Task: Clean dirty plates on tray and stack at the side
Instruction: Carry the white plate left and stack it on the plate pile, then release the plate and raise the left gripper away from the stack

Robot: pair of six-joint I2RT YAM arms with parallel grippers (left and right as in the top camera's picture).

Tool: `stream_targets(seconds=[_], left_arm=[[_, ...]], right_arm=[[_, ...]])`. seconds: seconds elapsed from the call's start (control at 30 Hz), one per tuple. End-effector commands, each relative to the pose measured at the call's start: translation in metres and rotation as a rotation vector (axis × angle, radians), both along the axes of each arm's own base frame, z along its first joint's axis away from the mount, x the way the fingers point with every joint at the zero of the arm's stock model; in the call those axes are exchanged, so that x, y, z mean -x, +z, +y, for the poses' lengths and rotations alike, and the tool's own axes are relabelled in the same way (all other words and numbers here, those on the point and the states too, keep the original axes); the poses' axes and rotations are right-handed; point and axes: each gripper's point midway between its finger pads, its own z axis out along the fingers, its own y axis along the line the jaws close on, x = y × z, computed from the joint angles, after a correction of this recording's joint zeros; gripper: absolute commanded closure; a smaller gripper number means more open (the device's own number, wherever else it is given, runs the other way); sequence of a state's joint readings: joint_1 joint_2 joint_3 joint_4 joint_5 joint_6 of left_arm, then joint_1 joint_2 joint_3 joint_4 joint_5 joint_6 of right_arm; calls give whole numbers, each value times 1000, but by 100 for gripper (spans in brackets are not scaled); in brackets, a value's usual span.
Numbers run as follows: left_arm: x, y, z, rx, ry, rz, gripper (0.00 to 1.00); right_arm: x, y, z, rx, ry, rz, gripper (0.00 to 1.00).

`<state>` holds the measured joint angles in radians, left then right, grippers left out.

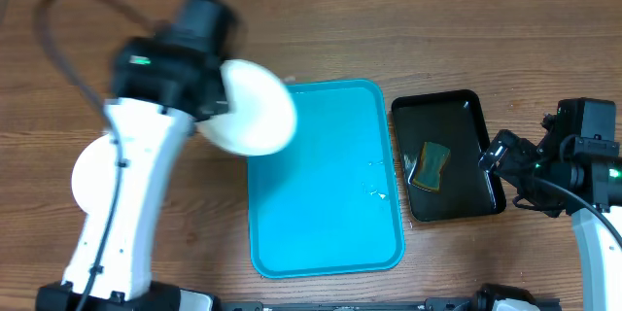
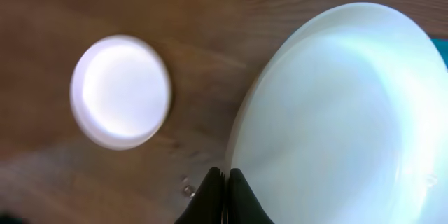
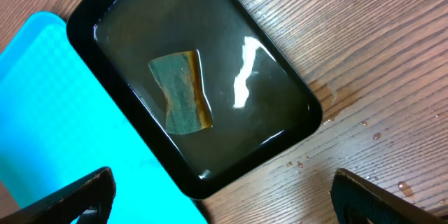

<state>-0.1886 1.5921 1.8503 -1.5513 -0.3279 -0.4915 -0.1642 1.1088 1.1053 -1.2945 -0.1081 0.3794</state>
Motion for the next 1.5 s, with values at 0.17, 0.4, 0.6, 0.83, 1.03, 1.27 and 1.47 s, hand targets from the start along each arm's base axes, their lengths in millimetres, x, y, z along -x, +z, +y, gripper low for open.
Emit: stream_targets(seconds=[0.17,0.4,0.6,0.83,1.03,1.27,1.47], left_arm=[[42,-27,120,158,430,-1,95],[80,-95,187,296,734,-51,96],[115,-150,227,309,916,-80,96],[109,-174,233,343,891,-141,89],[87,-167,214,464,744,-190,59],[49,-102,171,630,467,-320,48],[25,-27,78,561,-63,-351,41]], right_arm=[[-3,8,-1,3,6,-32,0],[-3,8,-1,3,5,-32,0],[-3,7,-1,2,5,-28,0],[-3,7,-1,2,5,-29,0],[-2,7,-1,1,5,-24,0],[-2,7,-1,2,6,-26,0],[-8,12,17,-61,133,-74,0]])
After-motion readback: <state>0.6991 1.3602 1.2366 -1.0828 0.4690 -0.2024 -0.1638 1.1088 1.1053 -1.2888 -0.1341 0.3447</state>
